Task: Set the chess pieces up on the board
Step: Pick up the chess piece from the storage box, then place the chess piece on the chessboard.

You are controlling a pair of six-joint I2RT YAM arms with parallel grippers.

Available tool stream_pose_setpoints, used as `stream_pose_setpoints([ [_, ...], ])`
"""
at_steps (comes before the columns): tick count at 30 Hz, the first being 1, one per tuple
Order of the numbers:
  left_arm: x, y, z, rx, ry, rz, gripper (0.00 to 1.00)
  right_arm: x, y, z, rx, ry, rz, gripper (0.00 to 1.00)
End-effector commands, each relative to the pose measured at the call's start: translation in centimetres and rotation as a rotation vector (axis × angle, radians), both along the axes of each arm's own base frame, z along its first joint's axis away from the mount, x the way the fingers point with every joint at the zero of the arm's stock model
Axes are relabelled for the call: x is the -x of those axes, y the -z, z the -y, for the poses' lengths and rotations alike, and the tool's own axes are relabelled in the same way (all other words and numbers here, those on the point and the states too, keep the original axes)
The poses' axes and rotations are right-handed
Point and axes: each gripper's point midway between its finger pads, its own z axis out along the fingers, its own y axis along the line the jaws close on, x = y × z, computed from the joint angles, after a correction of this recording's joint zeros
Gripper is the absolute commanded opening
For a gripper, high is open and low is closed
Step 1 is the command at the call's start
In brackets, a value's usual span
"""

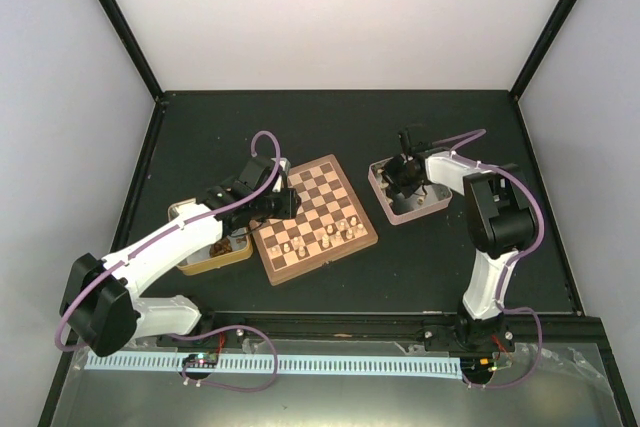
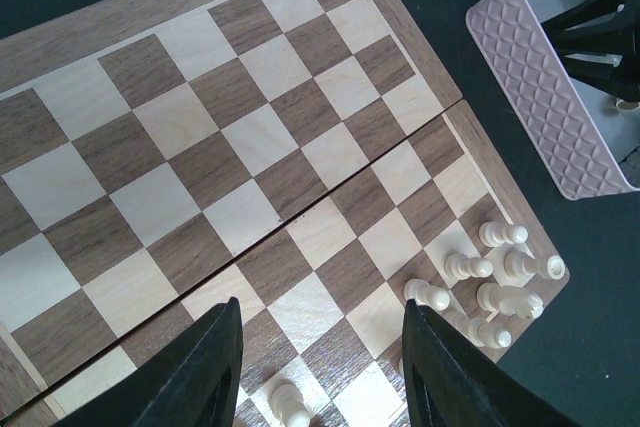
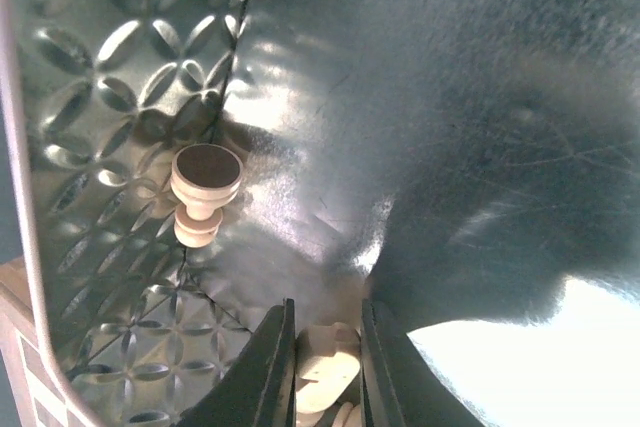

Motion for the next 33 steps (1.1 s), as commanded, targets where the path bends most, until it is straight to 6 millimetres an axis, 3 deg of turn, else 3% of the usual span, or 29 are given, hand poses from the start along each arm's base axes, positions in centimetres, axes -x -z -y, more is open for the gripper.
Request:
stream_pose_setpoints([
  [1, -0.7, -1.8, 0.1, 0.027, -0.001, 0.055, 0.45, -0.8, -0.7, 0.4, 0.017, 0.009, 0.027, 0.08],
  [14, -0.8, -3.4, 1.7, 0.133, 0.044, 0.099, 0.49, -1.1, -8.2, 4.5, 0.227, 0.001, 0.252, 0.08],
  [18, -0.7, -4.4, 2.9, 0.197, 0.089, 0.119, 0.54, -0.6, -10.3, 4.5, 0.236, -0.042, 0.299, 0.08],
  [24, -0.5, -5.9, 5.2, 0.307, 0.180, 0.139, 0.65, 1.2, -12.2, 1.2, 0.088, -0.166, 0.343, 0.08],
  [33, 0.4, -6.1, 8.1, 0.448, 0.313, 0.127, 0.75, 6.2, -15.2, -7.6, -0.195, -0.353, 0.381, 0.08],
])
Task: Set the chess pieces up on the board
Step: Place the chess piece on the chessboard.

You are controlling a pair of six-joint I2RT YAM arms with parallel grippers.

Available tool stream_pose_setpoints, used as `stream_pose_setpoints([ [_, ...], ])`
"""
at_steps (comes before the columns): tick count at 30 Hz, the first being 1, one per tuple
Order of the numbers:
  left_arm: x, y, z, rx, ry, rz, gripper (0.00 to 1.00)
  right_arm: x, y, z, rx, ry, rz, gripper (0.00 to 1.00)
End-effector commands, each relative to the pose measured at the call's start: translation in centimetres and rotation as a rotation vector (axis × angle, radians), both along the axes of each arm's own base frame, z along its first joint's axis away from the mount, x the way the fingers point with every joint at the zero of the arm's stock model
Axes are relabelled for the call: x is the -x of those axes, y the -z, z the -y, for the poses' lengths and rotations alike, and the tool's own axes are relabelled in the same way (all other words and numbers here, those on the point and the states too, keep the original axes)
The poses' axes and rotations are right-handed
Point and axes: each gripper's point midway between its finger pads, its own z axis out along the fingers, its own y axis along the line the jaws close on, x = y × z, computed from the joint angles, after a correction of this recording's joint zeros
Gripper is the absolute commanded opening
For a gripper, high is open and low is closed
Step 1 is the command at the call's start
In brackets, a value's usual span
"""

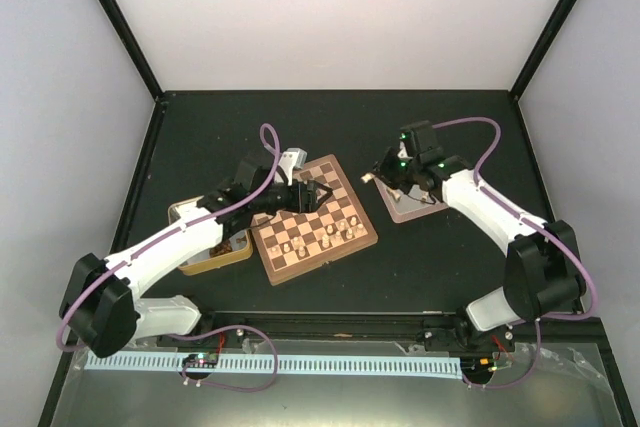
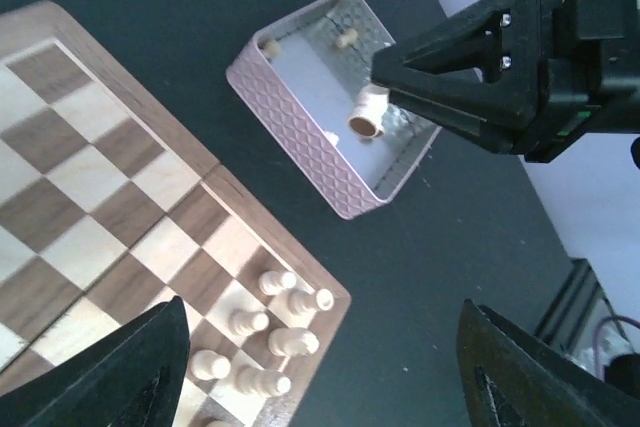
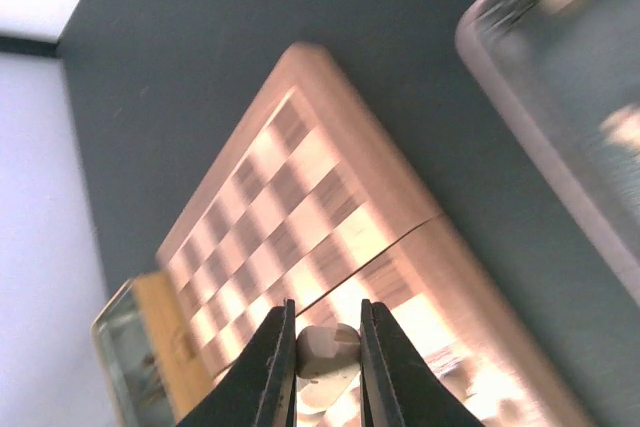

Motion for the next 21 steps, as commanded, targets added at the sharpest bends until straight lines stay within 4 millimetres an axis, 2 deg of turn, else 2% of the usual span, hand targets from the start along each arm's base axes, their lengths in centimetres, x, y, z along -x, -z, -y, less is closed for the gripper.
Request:
stream_pose_setpoints([
  [1, 0.5, -0.6, 1.7, 0.093, 0.084, -0.006, 0.76, 2.5, -3.0, -5.4, -0.174, -0.145, 0.024, 0.08],
  [5, 0.9, 0.0, 2.1, 0.106, 0.098, -0.066, 0.77, 4.4, -4.8, -8.5, -0.242, -0.232, 0.035, 0.09],
  [10, 0.7, 0.6, 2.6, 0.115, 0.110, -0.099, 0.72, 5.9, -6.1, -10.4, -0.285, -0.305, 0.042, 0.09],
  [13, 0.6, 0.4, 2.9, 0.125, 0.126, -0.100, 0.61, 6.7, -6.3, -11.1, -0.287, -0.340, 0.034, 0.09],
  [21, 0.2, 0.4, 2.6, 0.111, 0.117, -0.068, 0.19, 7.5, -6.3, -11.4, -0.272, -0.388, 0.046, 0.09],
])
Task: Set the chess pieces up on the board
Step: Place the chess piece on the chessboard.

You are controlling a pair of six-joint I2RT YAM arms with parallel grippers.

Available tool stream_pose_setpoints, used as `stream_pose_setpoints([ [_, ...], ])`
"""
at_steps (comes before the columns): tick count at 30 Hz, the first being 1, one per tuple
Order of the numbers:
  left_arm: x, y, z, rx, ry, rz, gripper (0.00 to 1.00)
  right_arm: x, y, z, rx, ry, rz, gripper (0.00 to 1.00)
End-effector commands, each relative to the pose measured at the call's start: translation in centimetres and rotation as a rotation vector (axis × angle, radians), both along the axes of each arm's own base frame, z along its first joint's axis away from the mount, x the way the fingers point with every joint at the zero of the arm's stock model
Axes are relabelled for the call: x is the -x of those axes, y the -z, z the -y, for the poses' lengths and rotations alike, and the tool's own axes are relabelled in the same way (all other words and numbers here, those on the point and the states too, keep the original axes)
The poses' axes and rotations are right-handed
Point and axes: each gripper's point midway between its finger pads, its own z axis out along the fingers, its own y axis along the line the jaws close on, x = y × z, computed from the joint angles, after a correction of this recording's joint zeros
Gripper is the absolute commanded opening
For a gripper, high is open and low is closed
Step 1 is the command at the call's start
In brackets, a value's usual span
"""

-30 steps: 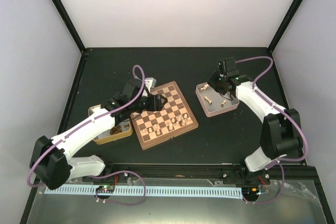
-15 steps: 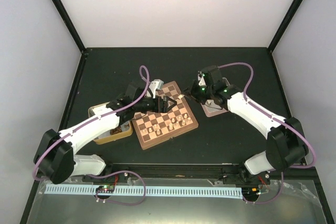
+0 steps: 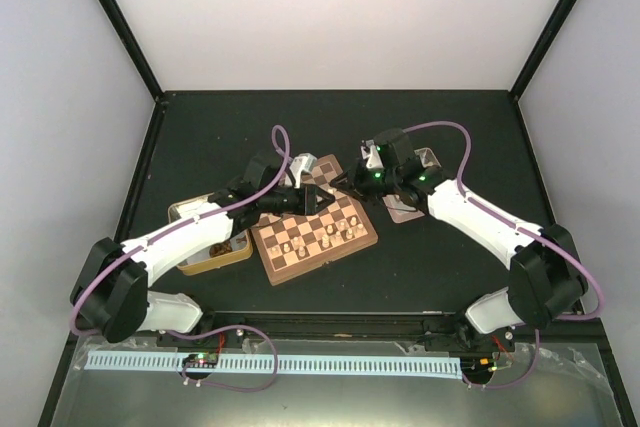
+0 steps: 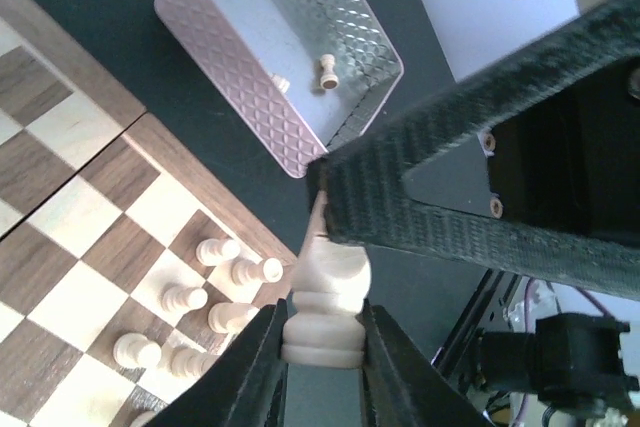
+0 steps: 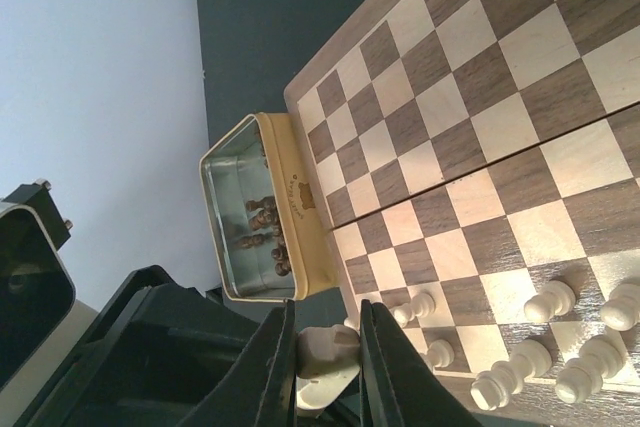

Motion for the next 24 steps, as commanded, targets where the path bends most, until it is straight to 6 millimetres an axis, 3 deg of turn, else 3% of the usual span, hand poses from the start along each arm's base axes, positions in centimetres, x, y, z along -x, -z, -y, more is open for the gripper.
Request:
stream_pose_setpoints([
  [1, -0.8, -1.8, 0.2, 0.028, 0.008, 0.080, 0.15, 0.6, -2.4, -0.6, -0.035, -0.062, 0.065, 0.11],
  [6, -0.2, -3.2, -0.2, 0.045, 0.045, 0.209, 0.06, 0.9, -2.8, -0.5, 0.024, -0.157, 0.170, 0.21],
  [11, 0.9, -4.3, -0.2, 0.051, 0.125, 0.348, 0.02, 2.0, -5.2, -0.6, 0.006, -0.265, 0.306, 0.42],
  [14, 1.8, -5.3, -0.2, 0.077, 0.180, 0.442, 0.02, 3.1, -6.4, -0.8, -0.026, -0.342, 0.369, 0.50],
  [24, 4.4, -8.2, -0.8, 0.141, 0.262, 0.654, 0.02, 6.1, -8.9, -1.2, -0.145, -0.514, 0.447, 0.49],
])
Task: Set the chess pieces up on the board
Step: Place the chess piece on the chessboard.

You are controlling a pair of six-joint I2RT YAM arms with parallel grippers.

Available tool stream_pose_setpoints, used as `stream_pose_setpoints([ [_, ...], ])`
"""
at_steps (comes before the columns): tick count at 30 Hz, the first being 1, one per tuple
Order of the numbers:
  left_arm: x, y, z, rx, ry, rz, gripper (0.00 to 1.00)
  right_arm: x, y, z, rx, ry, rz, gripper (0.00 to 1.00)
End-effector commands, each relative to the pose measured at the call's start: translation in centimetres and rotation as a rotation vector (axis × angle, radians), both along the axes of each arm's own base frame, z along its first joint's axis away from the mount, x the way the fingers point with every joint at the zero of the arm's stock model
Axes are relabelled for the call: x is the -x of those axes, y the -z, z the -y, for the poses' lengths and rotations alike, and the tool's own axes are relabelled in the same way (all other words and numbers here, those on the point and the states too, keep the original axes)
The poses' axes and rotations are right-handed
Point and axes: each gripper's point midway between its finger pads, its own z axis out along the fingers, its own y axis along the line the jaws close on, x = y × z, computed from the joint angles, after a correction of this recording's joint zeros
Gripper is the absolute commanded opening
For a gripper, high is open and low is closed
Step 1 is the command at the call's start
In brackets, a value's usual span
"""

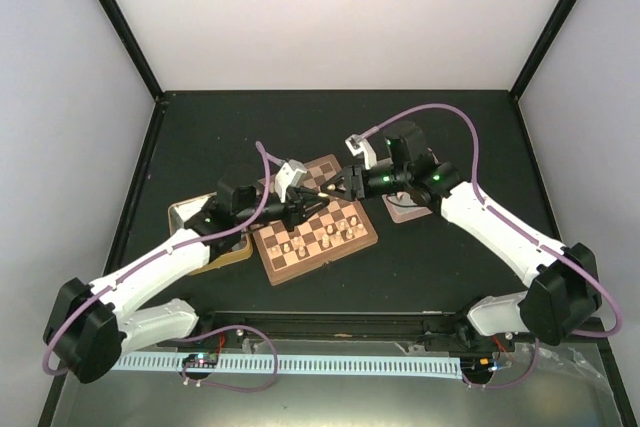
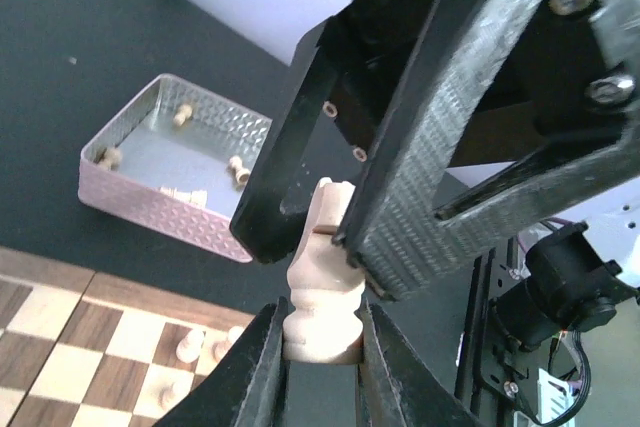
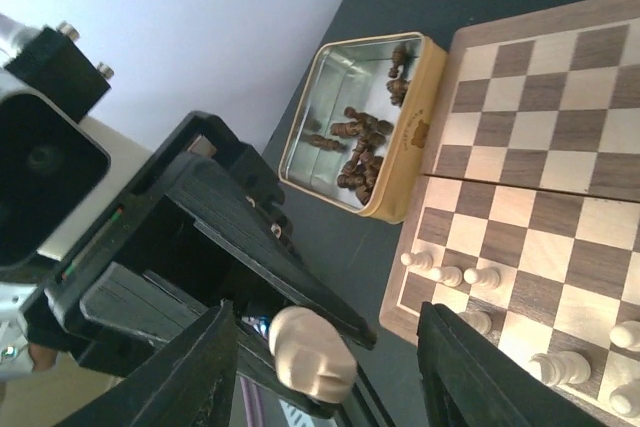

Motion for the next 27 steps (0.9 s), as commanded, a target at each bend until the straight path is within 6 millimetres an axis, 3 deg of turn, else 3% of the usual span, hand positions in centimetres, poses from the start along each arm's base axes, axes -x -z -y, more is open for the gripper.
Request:
stream_pose_setpoints([
  [1, 0.9, -2.4, 0.0, 0.057, 0.056, 0.147, 0.02, 1.7, -2.9, 0.0, -0.072, -0.100, 0.085, 0.48],
  [7, 1.3, -2.5, 0.0, 0.064, 0.072, 0.146, 0.02, 2.0, -3.9, -0.1, -0.101, -0.118, 0.106, 0.35],
  [21, 1.6, -2.3, 0.0, 0.074, 0.079, 0.109, 0.06, 2.3, -3.3, -0.2, -0.102, -0.144, 0.108, 0.10],
  [24, 1.3, -2.0, -0.2, 0.061, 0.047, 0.070, 0.22, 1.7, -2.8, -0.2, -0.080, -0.113, 0.119, 0.09],
  [27, 0.6, -1.4, -1.0, 0.036, -0.032, 0.023, 0.47, 0.6, -1.5, 0.2, -0.021, -0.047, 0.133, 0.08],
])
